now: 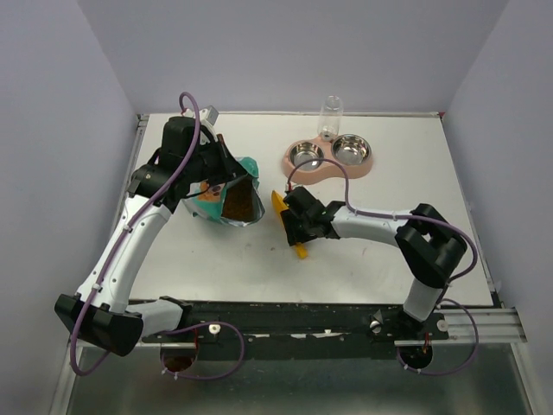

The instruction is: Serve the pet food

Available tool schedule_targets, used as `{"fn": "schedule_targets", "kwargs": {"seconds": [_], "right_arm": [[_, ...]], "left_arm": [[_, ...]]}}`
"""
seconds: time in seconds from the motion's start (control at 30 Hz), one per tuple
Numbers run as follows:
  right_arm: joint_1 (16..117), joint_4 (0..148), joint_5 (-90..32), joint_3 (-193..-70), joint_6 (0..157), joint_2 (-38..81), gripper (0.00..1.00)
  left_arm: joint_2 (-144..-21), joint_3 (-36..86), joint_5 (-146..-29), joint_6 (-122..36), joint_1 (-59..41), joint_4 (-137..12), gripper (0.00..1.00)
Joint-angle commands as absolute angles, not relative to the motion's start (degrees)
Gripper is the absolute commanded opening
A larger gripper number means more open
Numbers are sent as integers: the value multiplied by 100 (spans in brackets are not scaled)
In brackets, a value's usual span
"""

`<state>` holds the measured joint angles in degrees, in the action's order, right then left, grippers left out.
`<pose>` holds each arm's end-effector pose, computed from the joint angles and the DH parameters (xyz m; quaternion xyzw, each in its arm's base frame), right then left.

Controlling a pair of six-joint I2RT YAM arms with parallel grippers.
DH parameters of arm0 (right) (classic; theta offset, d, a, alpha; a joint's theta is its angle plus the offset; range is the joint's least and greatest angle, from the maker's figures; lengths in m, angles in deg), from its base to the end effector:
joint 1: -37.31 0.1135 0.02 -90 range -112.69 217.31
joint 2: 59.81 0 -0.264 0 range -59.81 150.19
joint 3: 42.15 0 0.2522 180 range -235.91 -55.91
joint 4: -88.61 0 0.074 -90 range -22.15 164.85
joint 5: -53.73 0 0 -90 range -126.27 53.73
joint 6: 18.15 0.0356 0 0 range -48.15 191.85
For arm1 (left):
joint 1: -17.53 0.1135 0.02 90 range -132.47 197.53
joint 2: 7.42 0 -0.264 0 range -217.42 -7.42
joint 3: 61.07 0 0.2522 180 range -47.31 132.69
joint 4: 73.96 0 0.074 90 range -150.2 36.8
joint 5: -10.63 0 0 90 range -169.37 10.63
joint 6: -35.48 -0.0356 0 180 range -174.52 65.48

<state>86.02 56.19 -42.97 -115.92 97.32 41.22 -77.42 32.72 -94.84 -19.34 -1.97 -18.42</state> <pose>0.2340 0.2602 0.1627 -0.1791 0.9469 0.1125 0.2423 0.2349 -0.0933 0.4063 -0.0532 0.8665 -0.3259 0.3744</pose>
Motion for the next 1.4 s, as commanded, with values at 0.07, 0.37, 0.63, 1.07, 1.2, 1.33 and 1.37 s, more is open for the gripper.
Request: {"fn": "schedule_targets", "kwargs": {"seconds": [0.07,0.37,0.63,1.07,1.2,1.33,1.37], "right_arm": [[8907,5701,-5261,-11481,9751,4382,56],[8987,5167,-5148,-11347,9716,3802,7],[7882,3164,-2042,-12480,9558,2660,1],[7097,-654,900,-16312,9943,2791,1],[7106,-654,1277,-16586,10489,2633,1],[7106,-654,1707,-16446,10446,2527,1],[7114,-654,1839,-16455,10367,2544,1]], "left_arm": [[-7782,3451,-9264,-2033,-110,-1661,0],[-7922,3565,-9343,-2051,-119,-1714,0],[-8107,3821,-9545,-2367,-110,-1739,0],[-8309,3689,-10003,-2393,-206,-2363,0],[-8318,3803,-9950,-2587,-321,-2373,0],[-8327,3829,-9740,-2657,-382,-2285,0],[-8344,3856,-9661,-2657,-374,-2241,0]]}}
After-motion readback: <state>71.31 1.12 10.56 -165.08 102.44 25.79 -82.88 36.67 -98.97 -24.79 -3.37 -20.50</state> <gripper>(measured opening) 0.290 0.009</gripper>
